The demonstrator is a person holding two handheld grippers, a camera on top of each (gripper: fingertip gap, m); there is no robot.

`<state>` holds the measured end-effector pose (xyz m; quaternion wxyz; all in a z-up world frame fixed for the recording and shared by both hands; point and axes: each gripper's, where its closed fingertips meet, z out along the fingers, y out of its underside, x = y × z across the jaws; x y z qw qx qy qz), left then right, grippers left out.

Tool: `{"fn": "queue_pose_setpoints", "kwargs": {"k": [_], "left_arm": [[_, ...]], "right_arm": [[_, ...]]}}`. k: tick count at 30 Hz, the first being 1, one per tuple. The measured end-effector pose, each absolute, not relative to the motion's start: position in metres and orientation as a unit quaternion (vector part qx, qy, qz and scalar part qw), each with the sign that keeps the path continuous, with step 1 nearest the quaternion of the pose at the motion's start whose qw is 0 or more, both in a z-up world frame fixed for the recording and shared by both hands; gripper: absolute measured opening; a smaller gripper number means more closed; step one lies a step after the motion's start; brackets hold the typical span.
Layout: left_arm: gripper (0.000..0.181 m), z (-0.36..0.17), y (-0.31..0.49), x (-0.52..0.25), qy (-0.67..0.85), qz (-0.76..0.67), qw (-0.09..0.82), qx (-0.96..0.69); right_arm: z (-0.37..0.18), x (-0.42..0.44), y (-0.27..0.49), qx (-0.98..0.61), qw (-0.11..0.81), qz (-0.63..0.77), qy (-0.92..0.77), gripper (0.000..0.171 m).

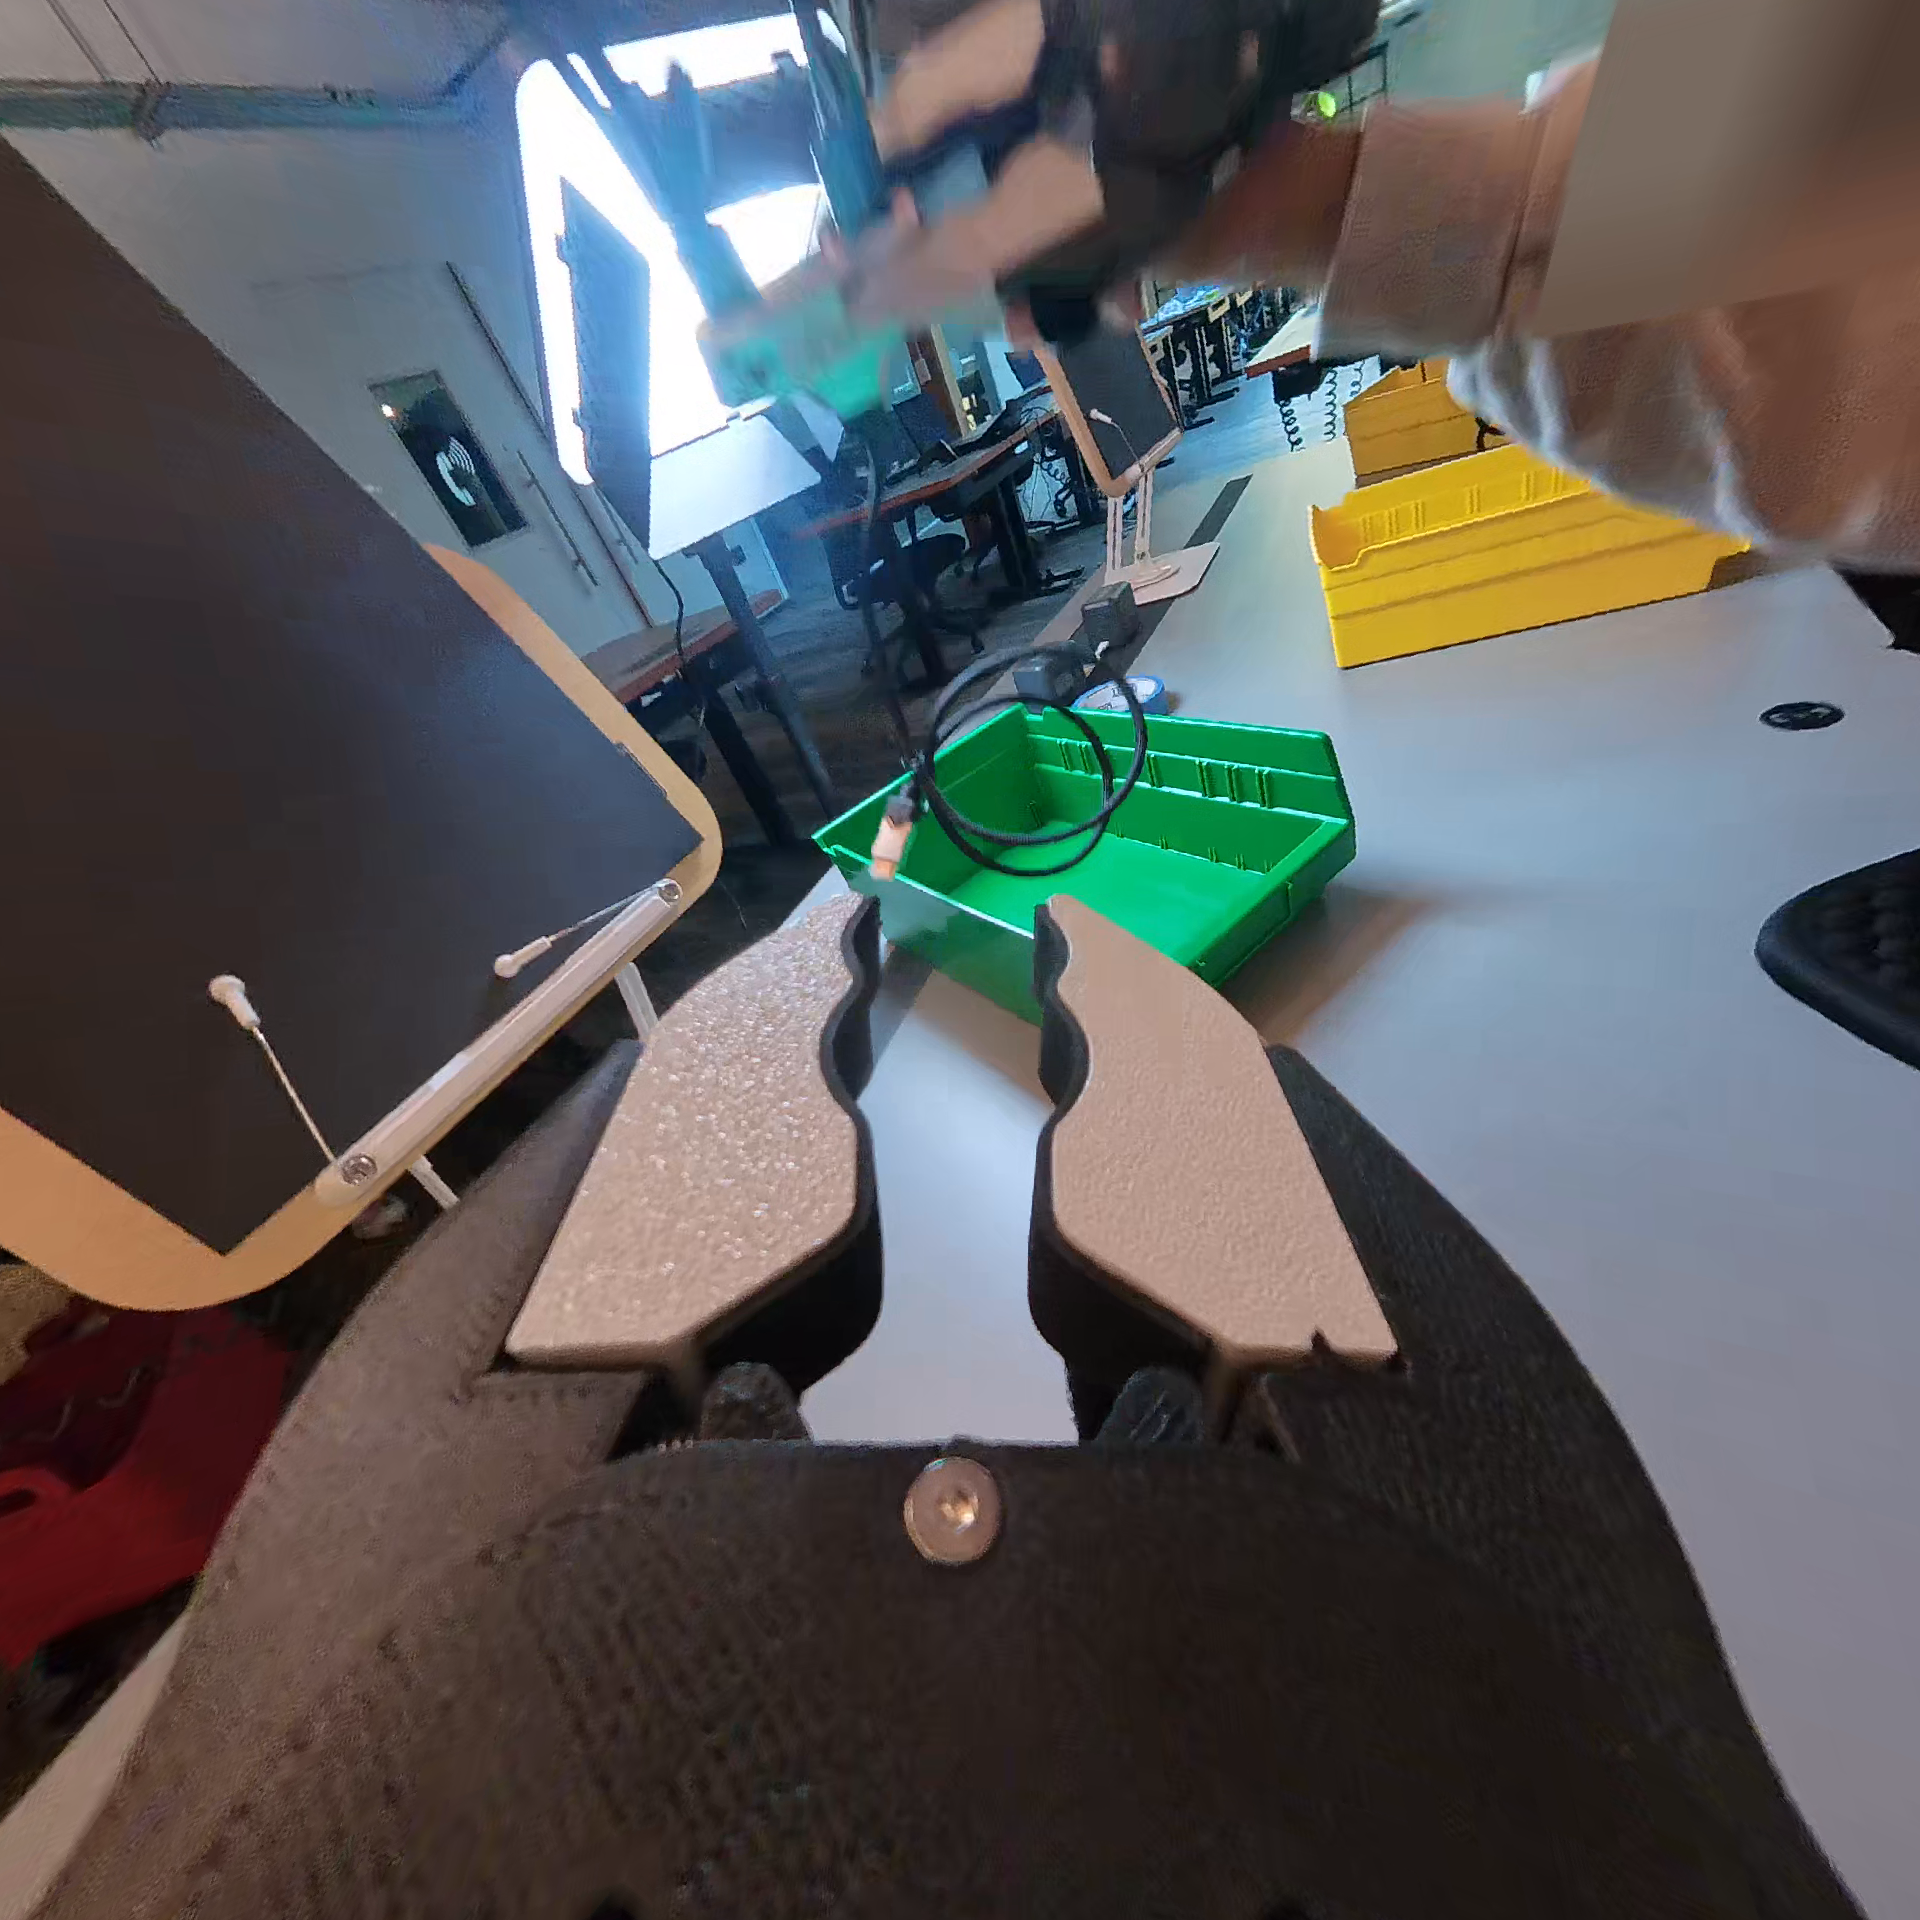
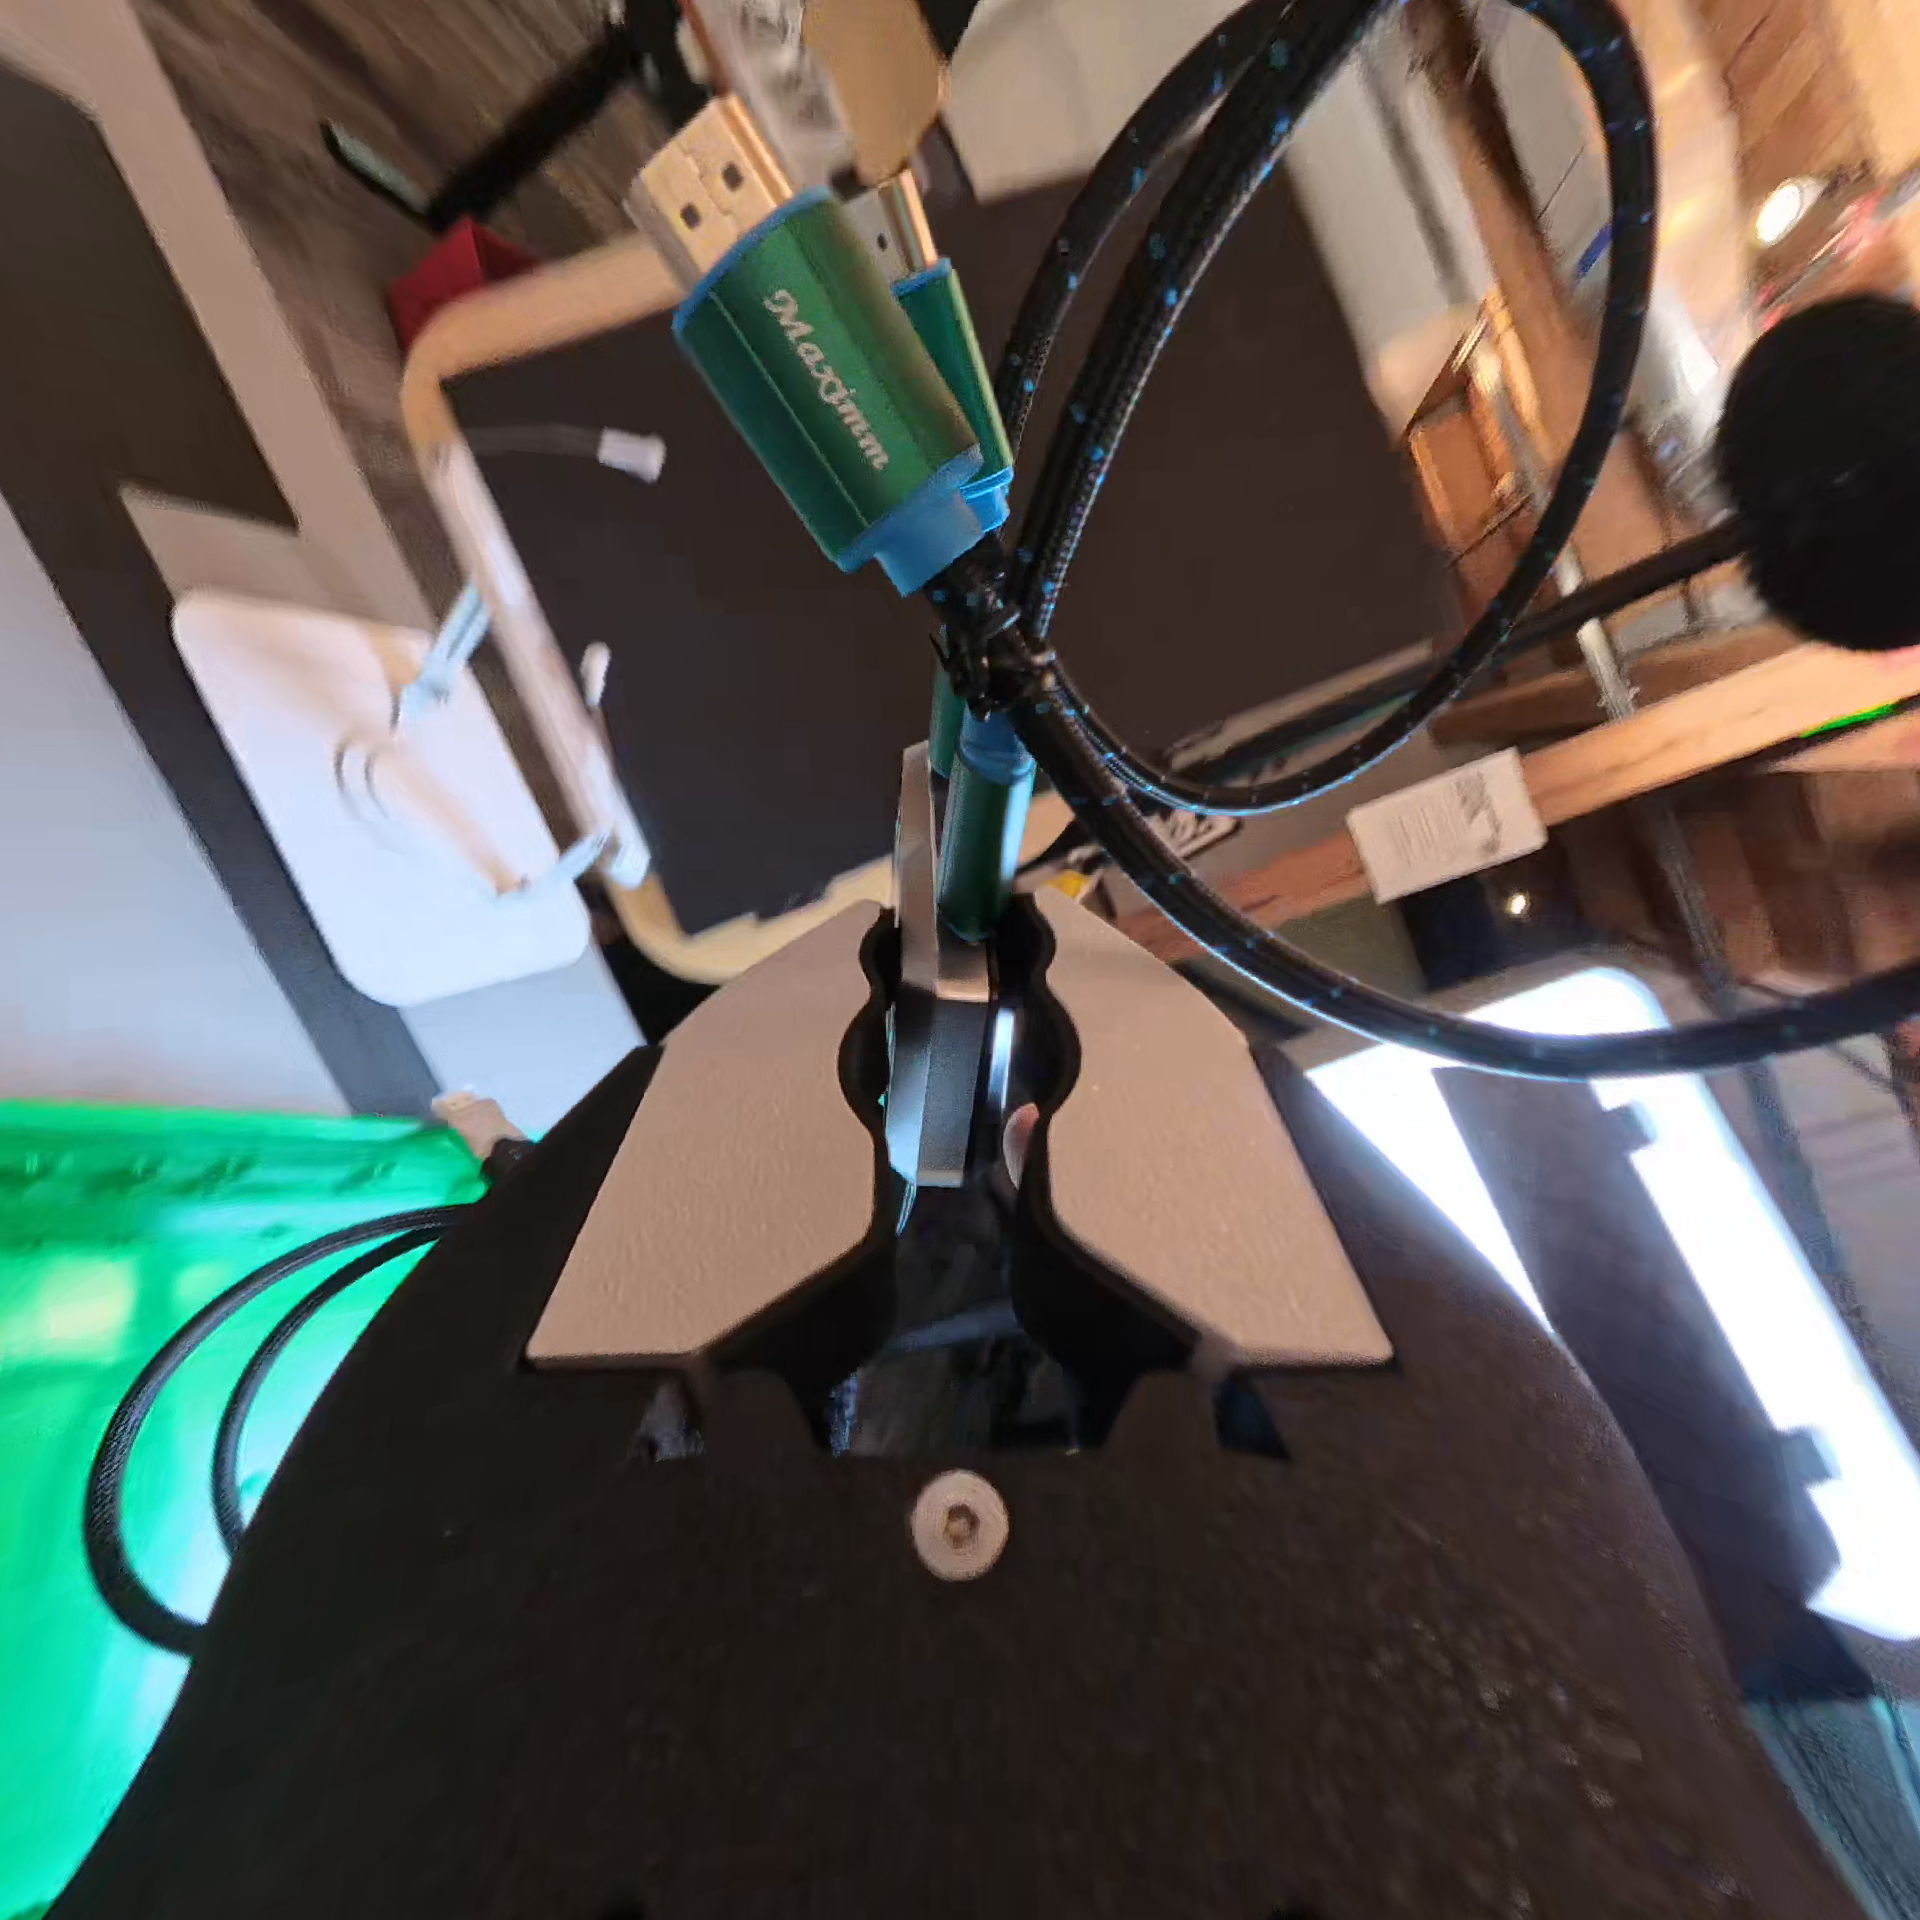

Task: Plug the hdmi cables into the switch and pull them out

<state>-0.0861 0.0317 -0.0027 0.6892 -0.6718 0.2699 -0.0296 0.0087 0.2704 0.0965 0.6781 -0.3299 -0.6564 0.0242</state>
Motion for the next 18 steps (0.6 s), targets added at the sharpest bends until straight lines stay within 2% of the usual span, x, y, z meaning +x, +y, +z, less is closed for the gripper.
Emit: {"fn": "queue_pose_setpoints", "kwargs": {"k": [6,9,13,18], "left_arm": [[0.027,-0.001,0.032,-0.104,0.245,-0.022,0.693,-0.677],[0.026,-0.005,0.036,-0.109,0.24,-0.013,0.69,-0.683],[0.027,-0.015,0.041,-0.107,0.247,-0.007,0.677,-0.693],[0.027,-0.022,0.04,-0.116,0.234,0.003,0.656,-0.718]], "right_arm": [[-0.086,0.033,0.34,-0.439,0.568,-0.042,-0.695,0.021],[-0.16,0.058,0.368,-0.452,0.484,-0.154,-0.734,0.021],[-0.191,0.07,0.375,-0.437,0.412,-0.225,-0.767,0.028],[-0.19,0.089,0.354,-0.441,0.313,-0.255,-0.801,0.037]]}}
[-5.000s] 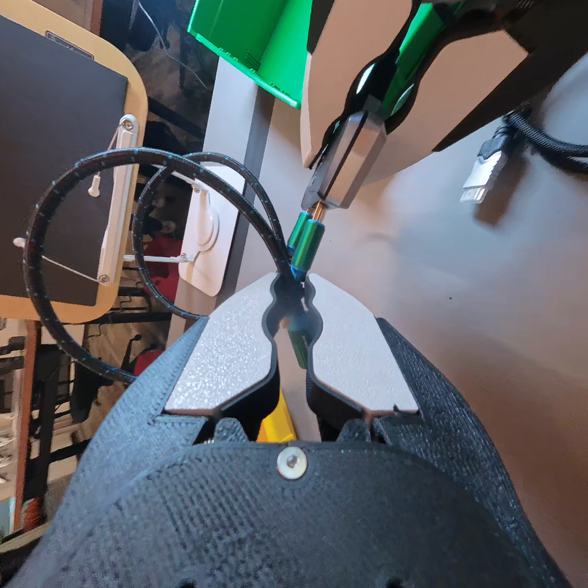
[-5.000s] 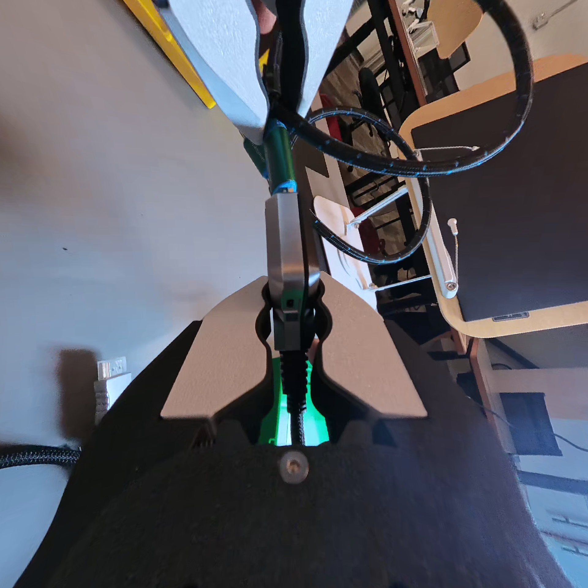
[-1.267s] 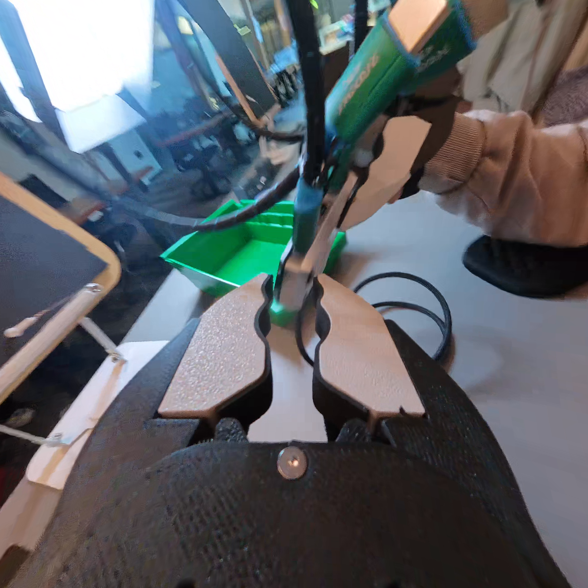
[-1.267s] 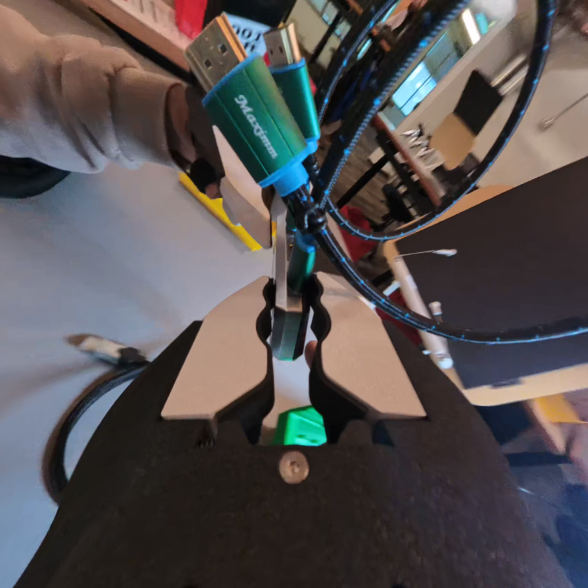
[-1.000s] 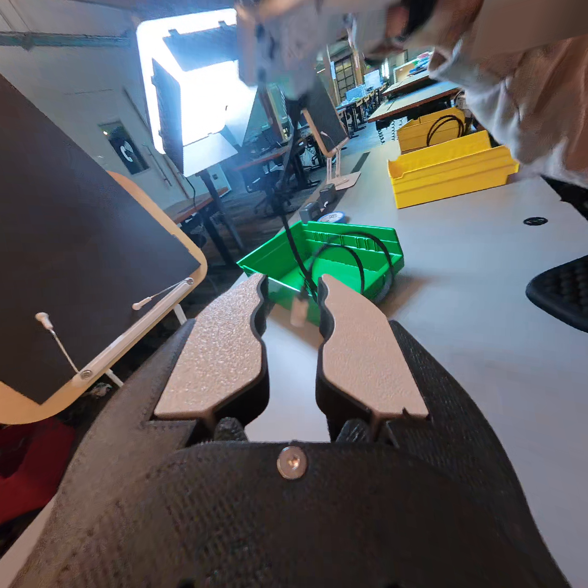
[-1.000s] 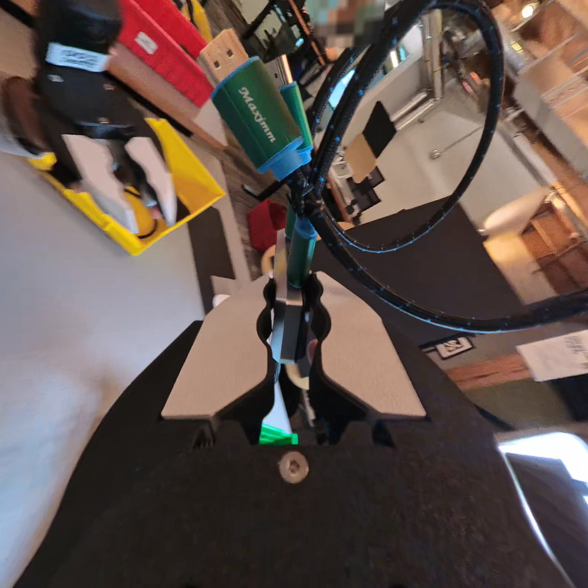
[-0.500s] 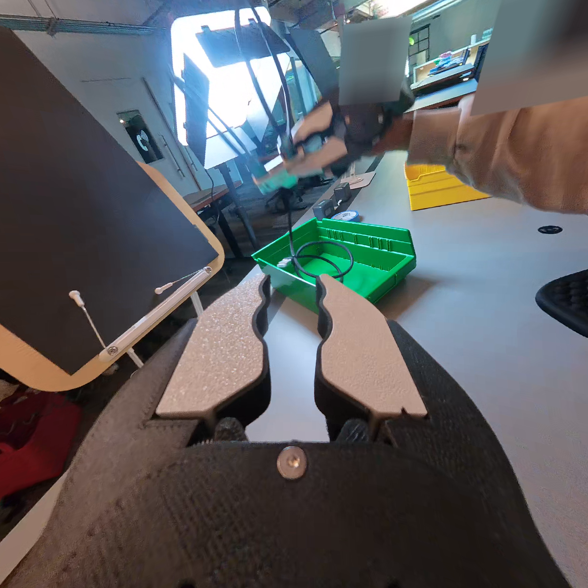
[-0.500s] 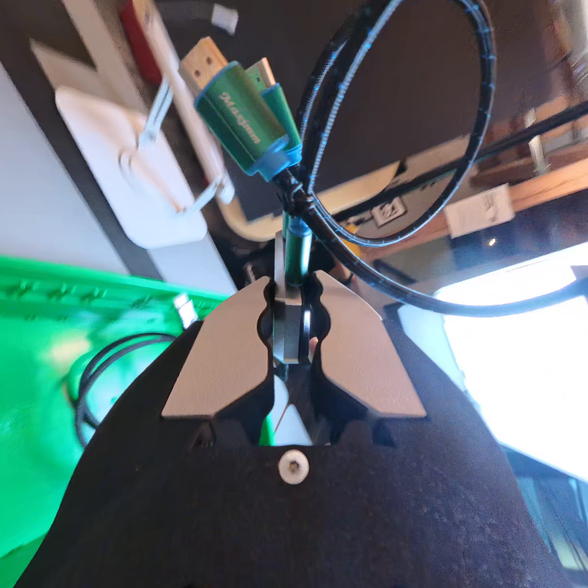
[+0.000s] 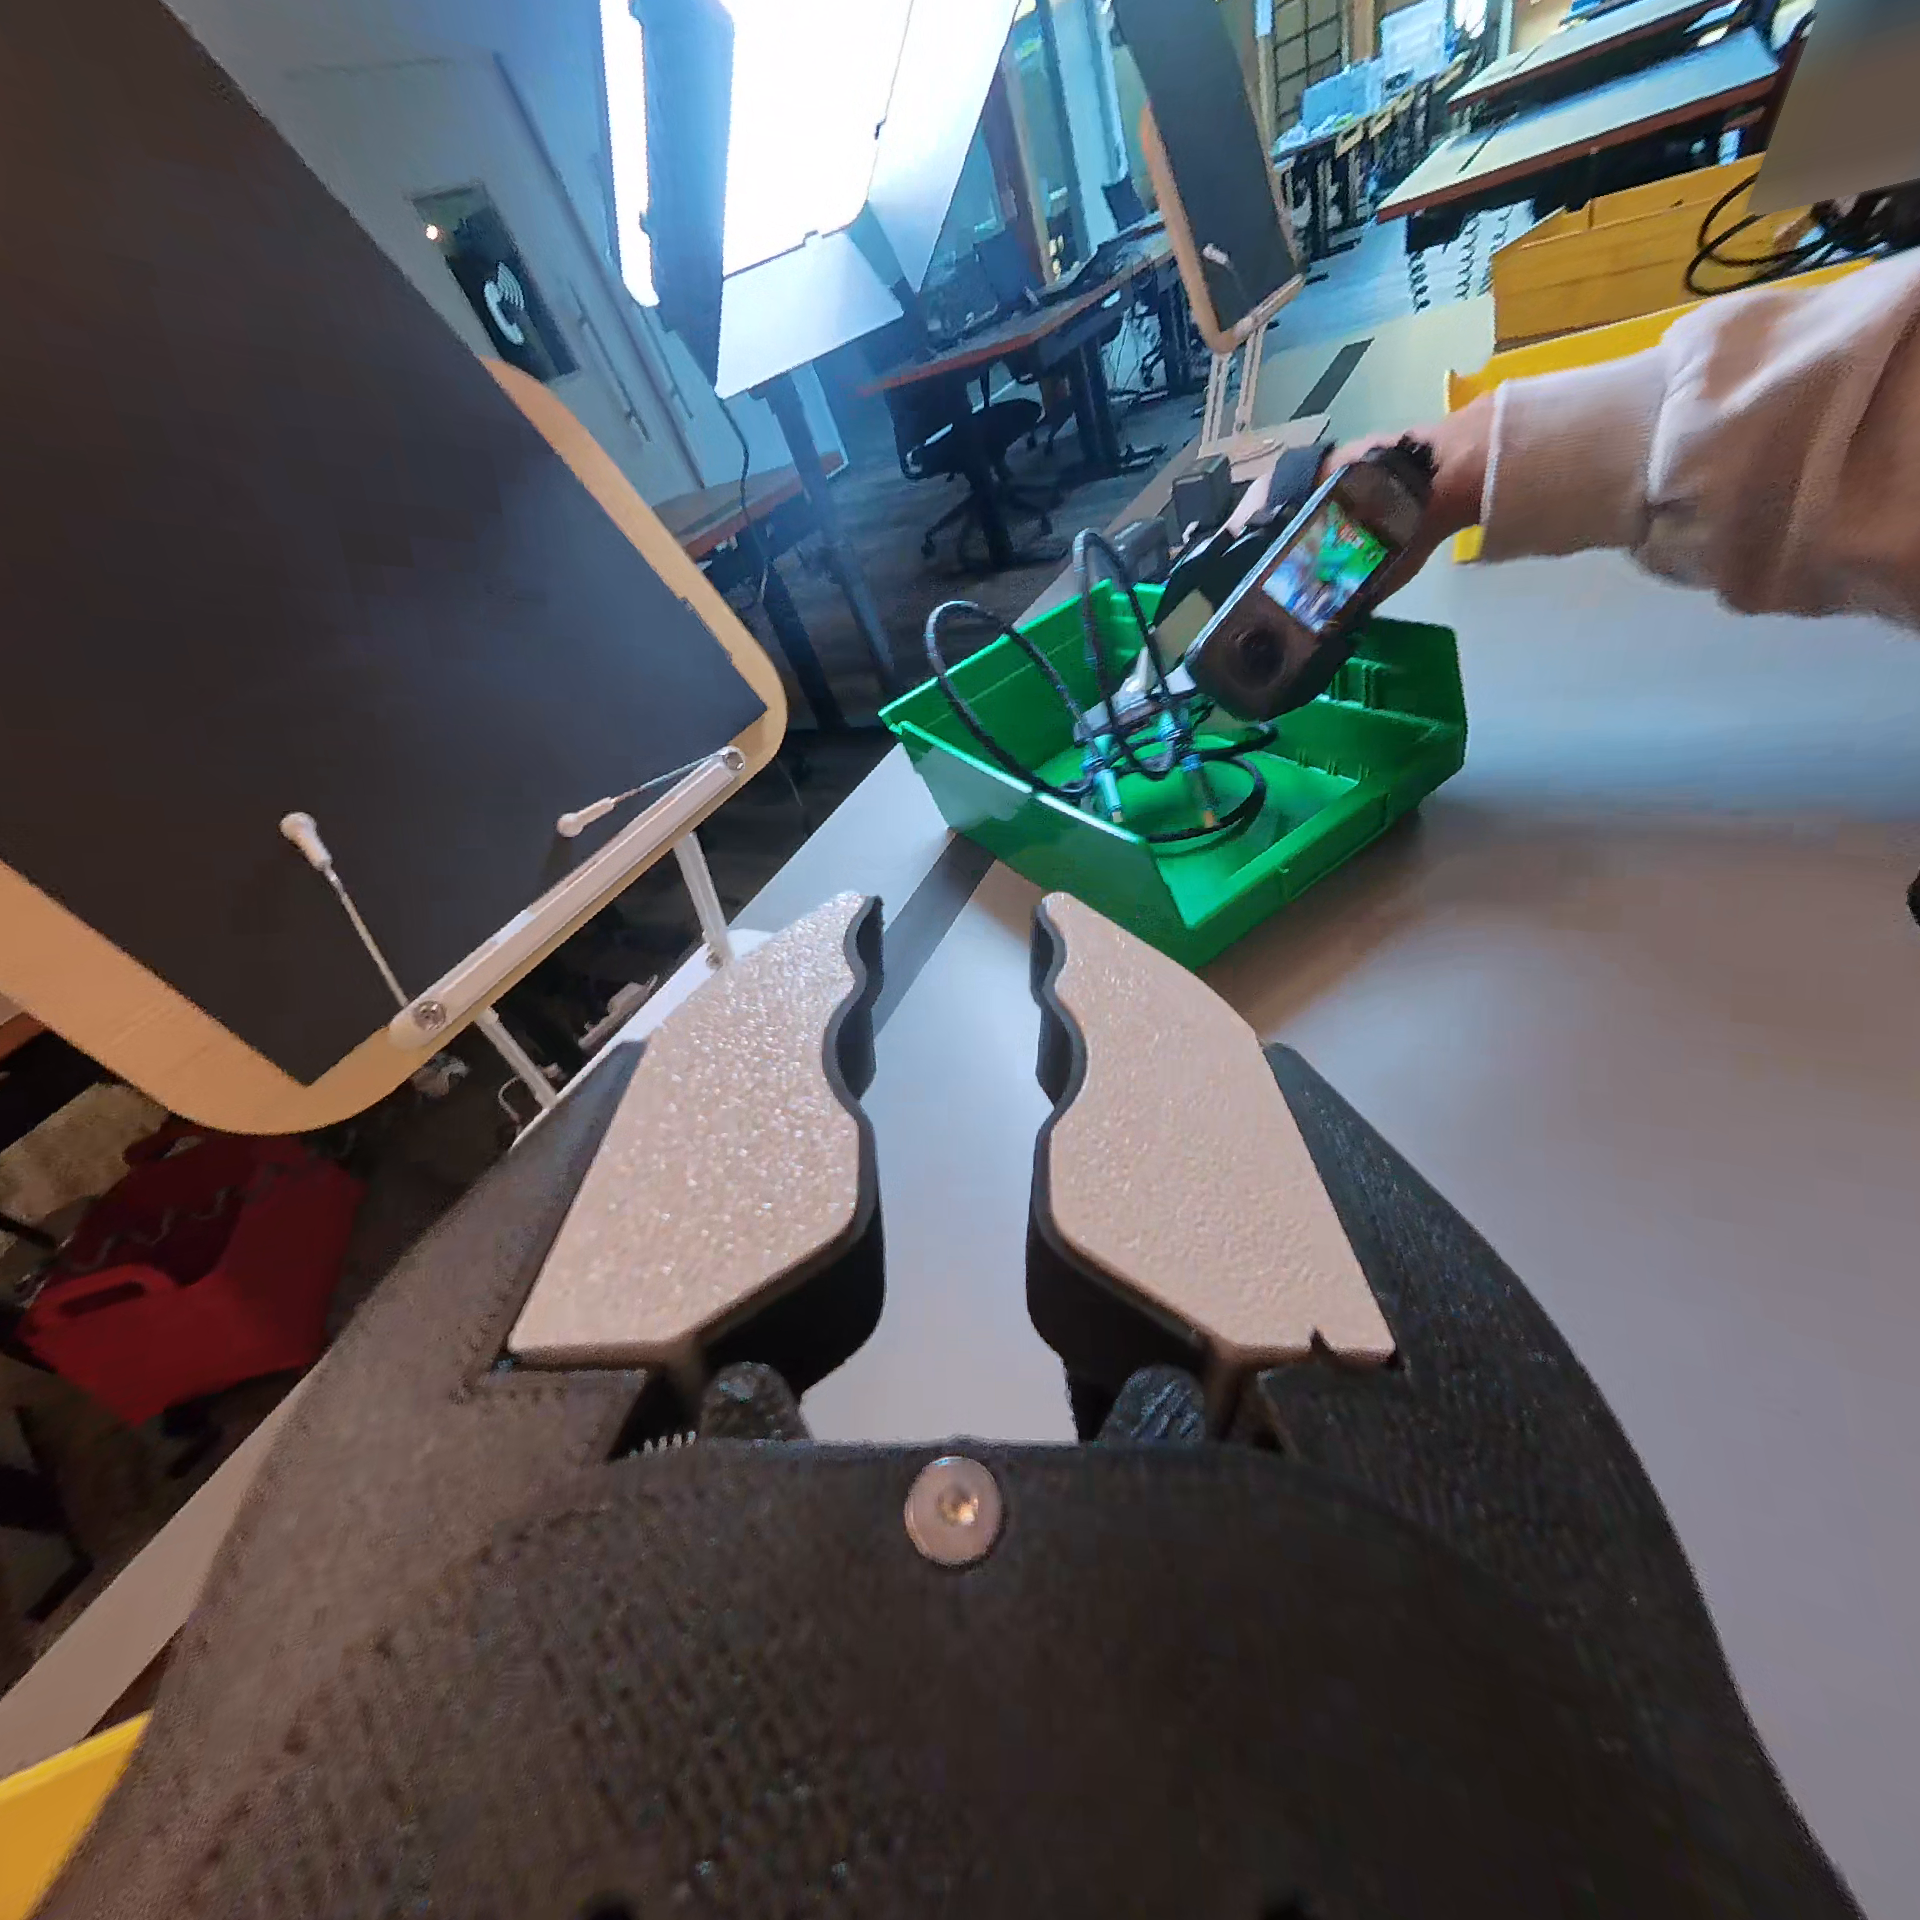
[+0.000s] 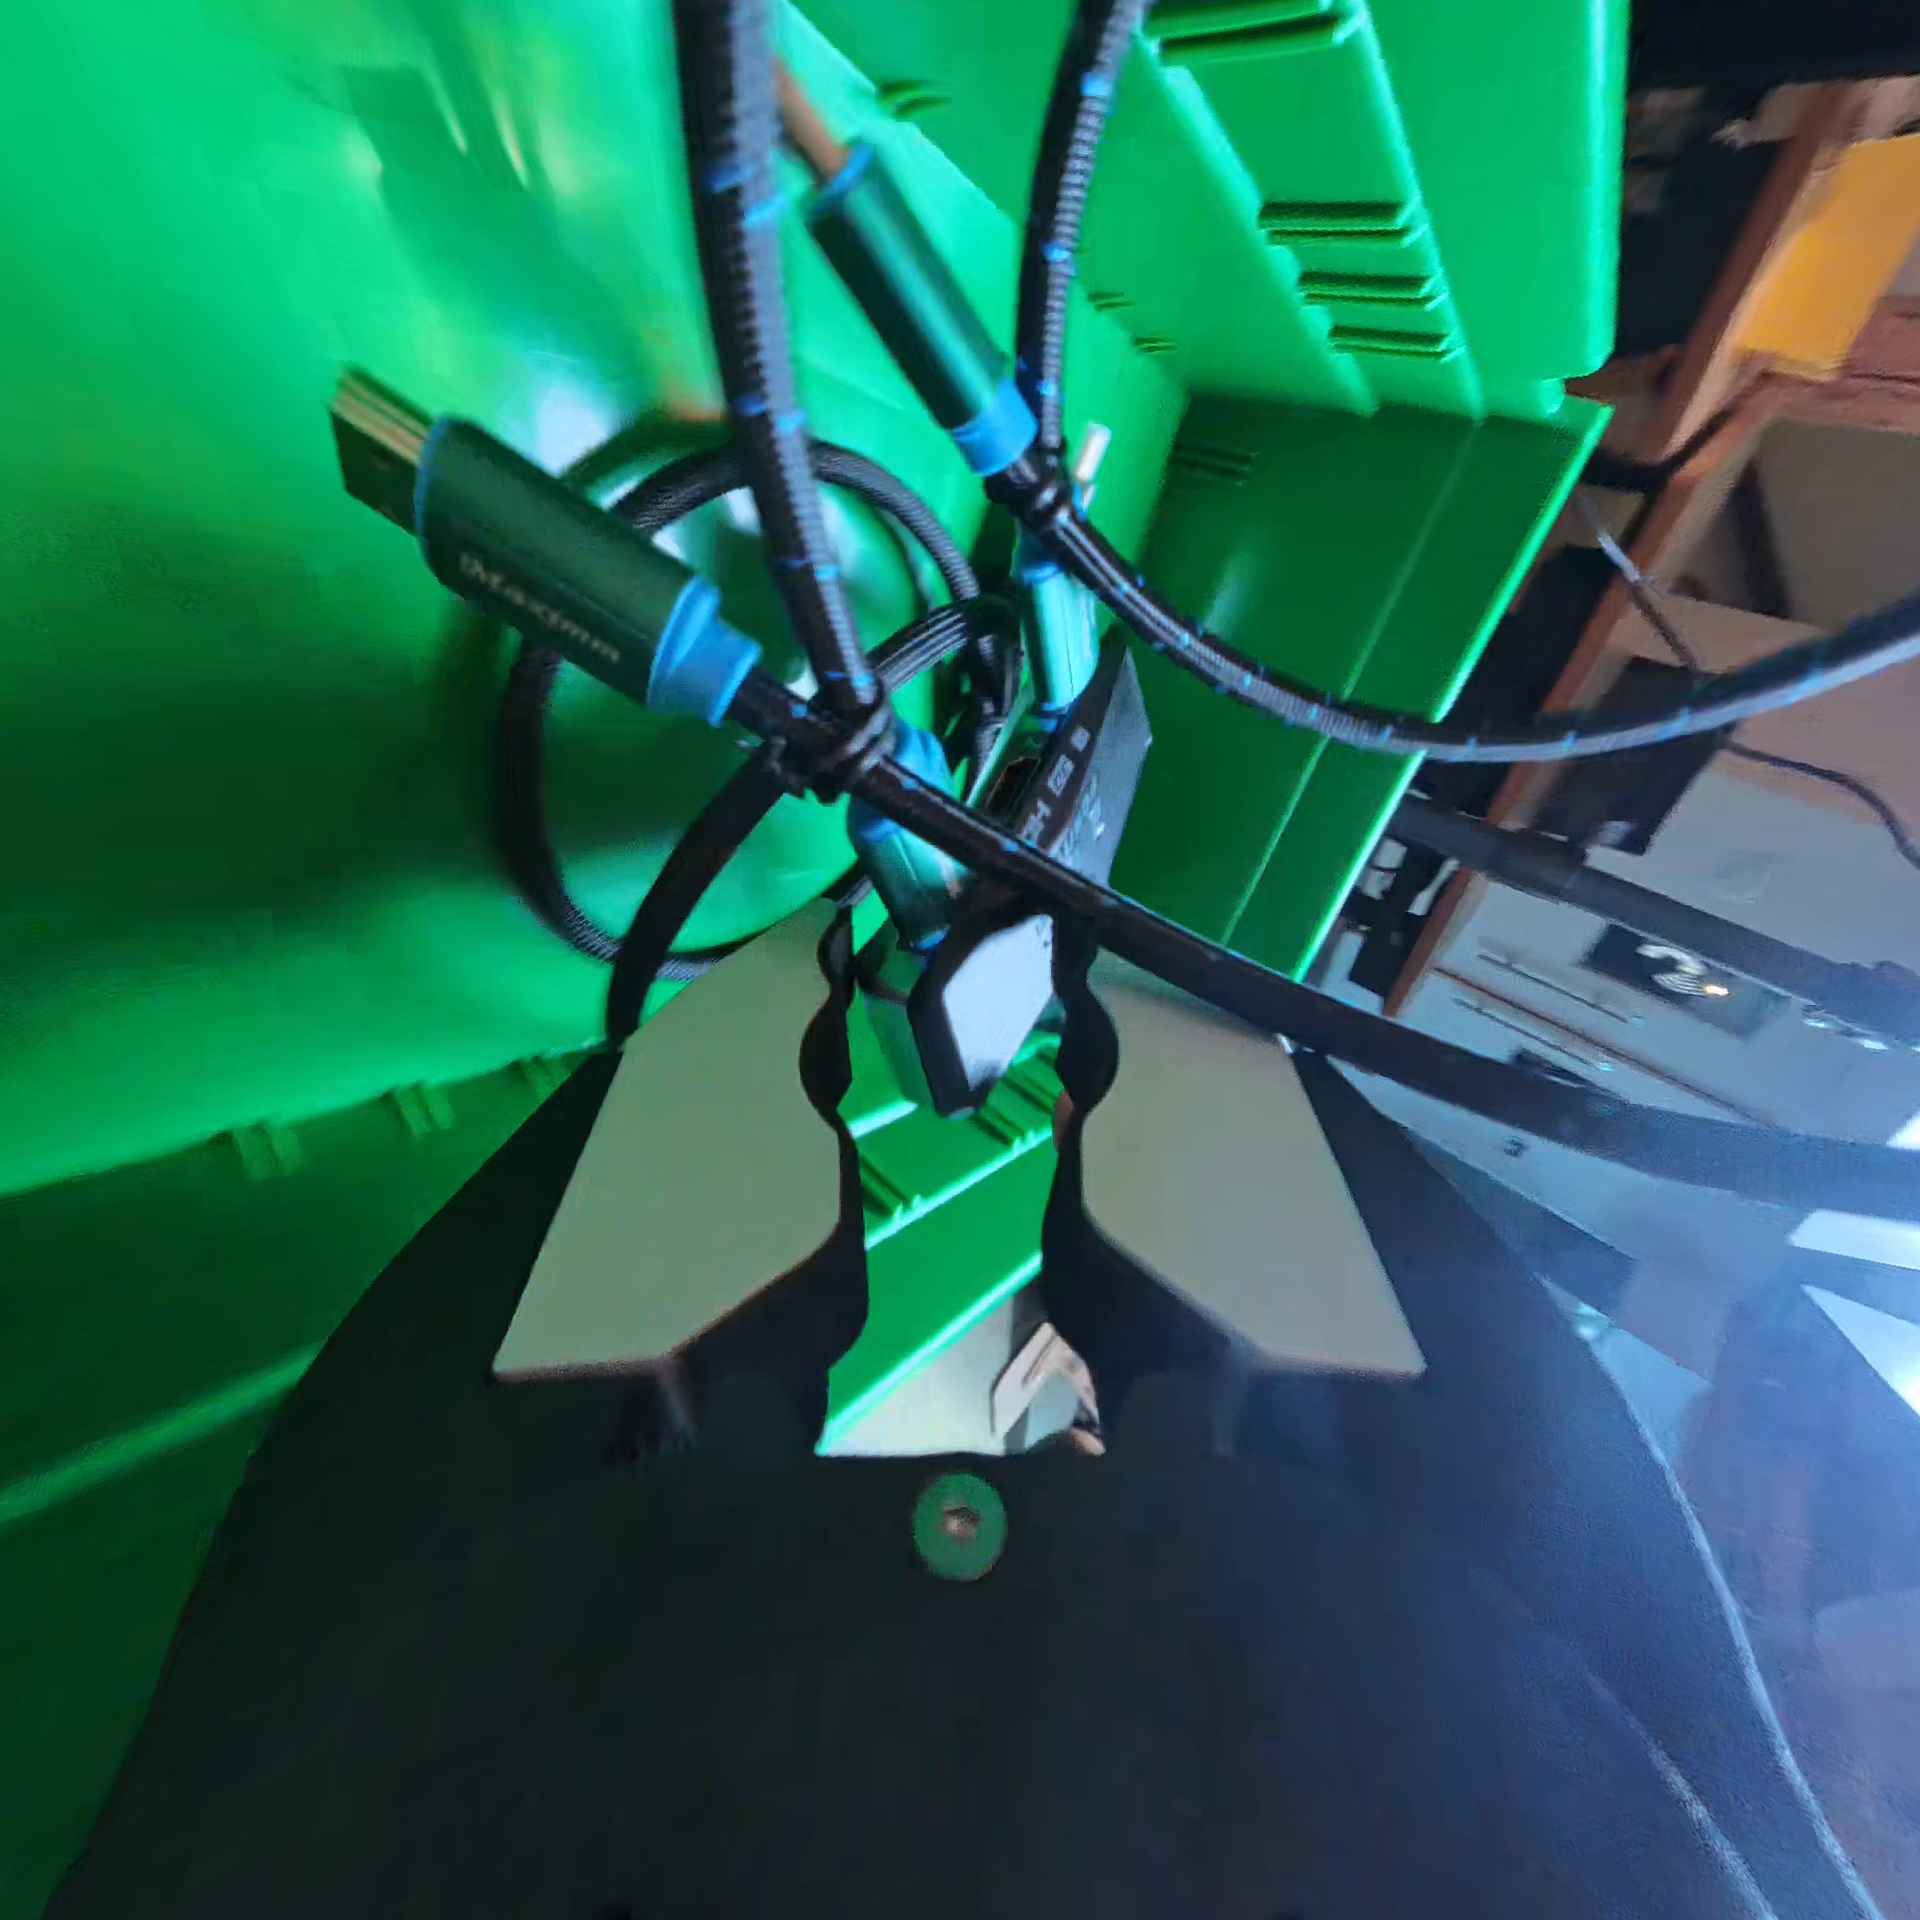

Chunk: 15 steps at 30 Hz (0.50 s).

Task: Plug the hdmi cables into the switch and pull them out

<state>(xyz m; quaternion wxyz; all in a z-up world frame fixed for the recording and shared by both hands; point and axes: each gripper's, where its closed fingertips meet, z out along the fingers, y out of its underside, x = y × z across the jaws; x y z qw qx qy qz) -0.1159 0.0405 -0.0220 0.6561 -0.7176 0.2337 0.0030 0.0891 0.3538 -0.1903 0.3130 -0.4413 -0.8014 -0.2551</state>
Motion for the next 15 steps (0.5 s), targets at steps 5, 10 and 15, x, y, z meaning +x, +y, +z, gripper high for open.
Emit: {"fn": "queue_pose_setpoints", "kwargs": {"k": [5,10,15], "left_arm": [[0.027,-0.021,0.035,-0.148,0.197,0.041,0.644,-0.738],[0.027,-0.004,0.021,-0.18,0.141,0.047,0.661,-0.736],[0.028,0.006,-0.002,-0.216,0.091,0.073,0.667,-0.736]], "right_arm": [[-0.154,0.122,0.302,-0.488,0.274,-0.176,-0.81,0.039],[-0.094,0.123,0.216,-0.49,0.312,0.001,-0.814,0.037],[0.018,0.069,0.136,-0.395,0.544,0.248,-0.698,0.026]]}}
